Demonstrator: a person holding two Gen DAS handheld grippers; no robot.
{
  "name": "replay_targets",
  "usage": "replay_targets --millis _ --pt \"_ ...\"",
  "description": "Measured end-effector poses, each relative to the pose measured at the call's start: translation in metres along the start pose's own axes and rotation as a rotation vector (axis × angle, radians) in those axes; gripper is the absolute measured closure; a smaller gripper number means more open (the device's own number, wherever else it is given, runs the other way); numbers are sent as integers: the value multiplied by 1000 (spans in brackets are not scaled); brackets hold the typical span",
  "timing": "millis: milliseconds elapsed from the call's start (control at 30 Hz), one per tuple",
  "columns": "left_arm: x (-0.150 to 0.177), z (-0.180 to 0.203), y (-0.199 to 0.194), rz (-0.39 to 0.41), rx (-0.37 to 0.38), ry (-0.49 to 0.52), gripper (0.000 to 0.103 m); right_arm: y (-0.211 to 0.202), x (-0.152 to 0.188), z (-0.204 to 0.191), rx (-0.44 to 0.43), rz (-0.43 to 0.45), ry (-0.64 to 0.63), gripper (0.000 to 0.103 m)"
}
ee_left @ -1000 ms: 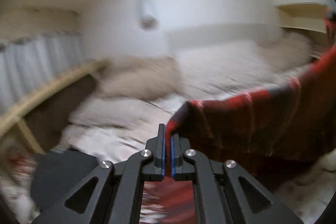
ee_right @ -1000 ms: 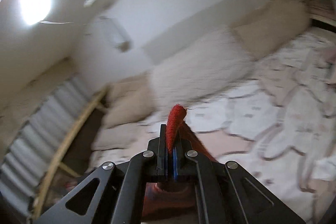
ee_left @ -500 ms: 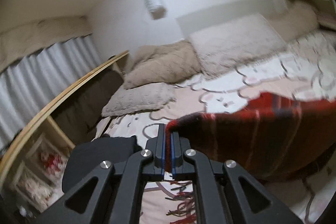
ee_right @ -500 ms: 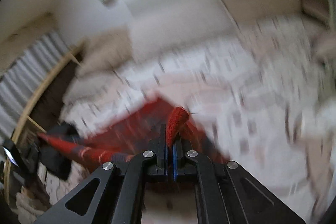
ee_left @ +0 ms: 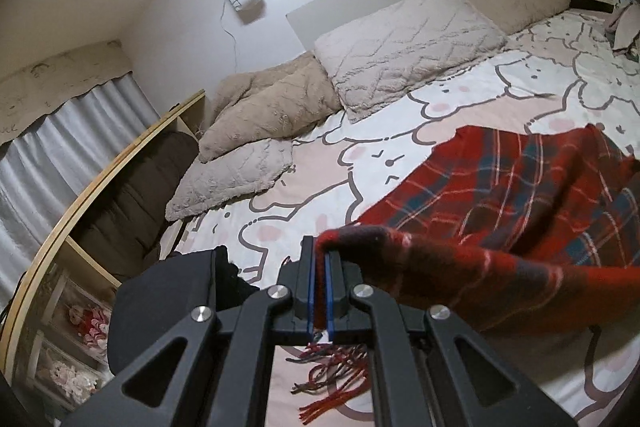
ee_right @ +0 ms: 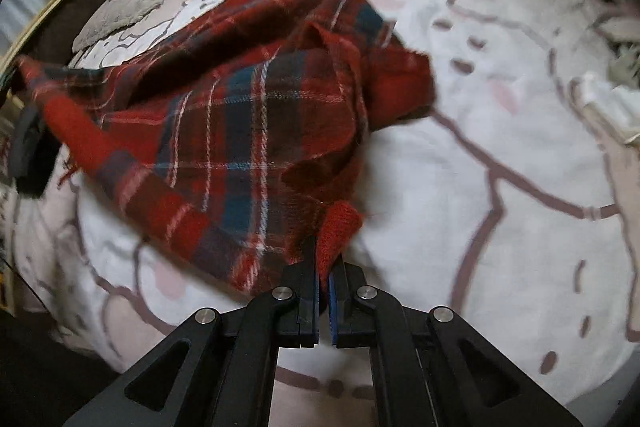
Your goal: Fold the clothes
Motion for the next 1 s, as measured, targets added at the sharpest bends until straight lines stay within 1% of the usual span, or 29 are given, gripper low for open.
replay_targets --millis 100,200,233,267,300,333,367,467,500,533,567,600,667,733,767,800,833,867,900,933,1000 --pt "3 2 2 -10 16 -1 98 -9 18 -1 48 28 -63 99" --pt "10 4 9 -39 22 5 98 -9 35 -2 70 23 -107 99" --pt "12 5 11 -47 19 11 98 -9 39 -1 74 20 -113 96" --pt "14 6 14 -56 16 17 98 -8 43 1 80 17 -108 78" --pt "16 8 17 -66 14 23 98 -7 47 4 87 13 -90 36" --pt "19 10 20 -77 17 29 98 -6 49 7 91 16 -72 15" --pt "22 11 23 -88 18 35 98 -7 50 10 90 28 -54 3" --pt "29 19 30 -106 18 68 98 -15 48 22 100 64 -28 3" --pt "31 20 31 -109 21 74 98 -20 46 26 132 92 -45 3" --pt "32 21 32 -112 23 80 98 -28 45 27 189 129 -94 3" --pt "34 21 34 -115 24 84 98 -35 44 24 254 164 -168 3" --pt "35 22 35 -117 28 85 98 -40 44 18 333 205 -276 3" --pt "36 23 35 -114 39 88 98 -45 50 -4 502 283 -552 3" --pt "38 23 33 -103 49 100 98 -35 63 -24 617 307 -817 4" --pt "40 23 31 -93 49 110 98 -26 72 -30 639 299 -913 12" --pt "41 23 30 -85 45 120 98 -17 79 -34 652 282 -989 26" --pt "44 24 29 -70 25 140 98 -6 86 -36 666 258 -1051 32" --pt "48 24 28 -54 6 160 98 5 92 -36 675 232 -1103 41" --pt "50 25 28 -42 -15 181 98 16 95 -33 678 204 -1139 45" --pt "56 27 28 -35 -28 213 98 24 97 -32 689 190 -1171 45" --pt "64 31 29 -32 -41 258 98 32 100 -33 735 224 -1243 45"
Point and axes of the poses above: each gripper's, at about its wrist camera, not at the fingertips, and y roughly the way its jaws point, z to its right, x to its underside, the point moved 9 cm from there along y, roughly the way its jaws point, and after that the axes turned 11 degrees about -z, right-handed, at the moved point
